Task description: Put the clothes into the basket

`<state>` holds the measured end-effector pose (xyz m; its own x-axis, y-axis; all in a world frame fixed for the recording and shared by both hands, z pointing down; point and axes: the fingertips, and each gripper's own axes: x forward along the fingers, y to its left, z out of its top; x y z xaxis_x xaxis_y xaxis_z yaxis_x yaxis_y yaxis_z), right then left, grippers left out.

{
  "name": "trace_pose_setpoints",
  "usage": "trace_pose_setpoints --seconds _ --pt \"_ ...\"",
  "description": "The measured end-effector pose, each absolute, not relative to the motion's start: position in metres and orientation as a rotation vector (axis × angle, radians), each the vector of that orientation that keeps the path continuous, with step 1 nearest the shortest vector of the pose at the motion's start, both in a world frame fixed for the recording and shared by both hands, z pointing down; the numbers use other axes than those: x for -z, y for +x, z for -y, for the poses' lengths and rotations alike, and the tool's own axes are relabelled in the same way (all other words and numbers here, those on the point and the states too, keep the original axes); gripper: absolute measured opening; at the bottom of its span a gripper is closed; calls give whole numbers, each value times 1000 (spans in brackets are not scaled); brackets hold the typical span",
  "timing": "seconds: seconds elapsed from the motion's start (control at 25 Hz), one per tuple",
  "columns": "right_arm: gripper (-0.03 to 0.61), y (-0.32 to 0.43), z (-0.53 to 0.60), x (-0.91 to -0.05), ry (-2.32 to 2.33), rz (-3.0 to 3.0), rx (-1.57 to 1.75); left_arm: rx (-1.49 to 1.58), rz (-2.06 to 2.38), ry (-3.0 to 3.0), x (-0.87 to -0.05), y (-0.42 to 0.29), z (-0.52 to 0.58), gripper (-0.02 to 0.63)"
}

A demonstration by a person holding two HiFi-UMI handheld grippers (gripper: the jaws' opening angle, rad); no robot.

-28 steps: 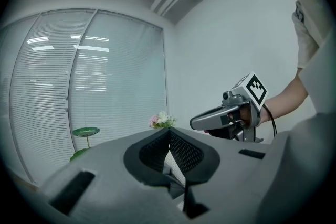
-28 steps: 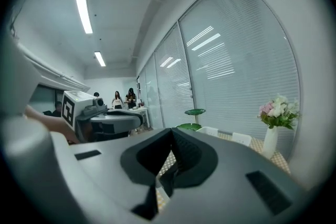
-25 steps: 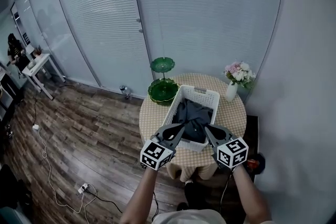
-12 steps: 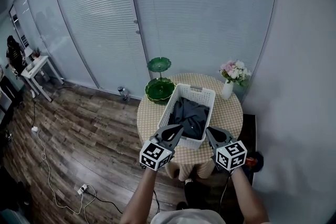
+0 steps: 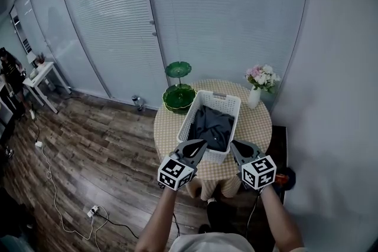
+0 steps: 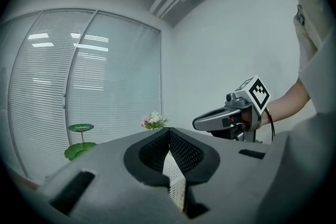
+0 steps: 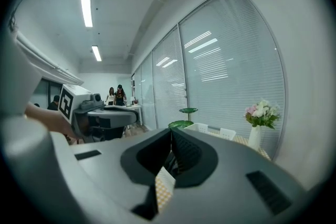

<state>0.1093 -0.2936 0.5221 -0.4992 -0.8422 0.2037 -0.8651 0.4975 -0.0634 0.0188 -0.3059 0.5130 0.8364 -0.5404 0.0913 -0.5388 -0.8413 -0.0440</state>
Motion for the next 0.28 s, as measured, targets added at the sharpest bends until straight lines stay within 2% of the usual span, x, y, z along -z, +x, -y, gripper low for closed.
trace_pose_setpoints --seconds 0.28 --pt "21 115 289 -516 1507 2586 -226 164 -868 -3000 -515 23 300 14"
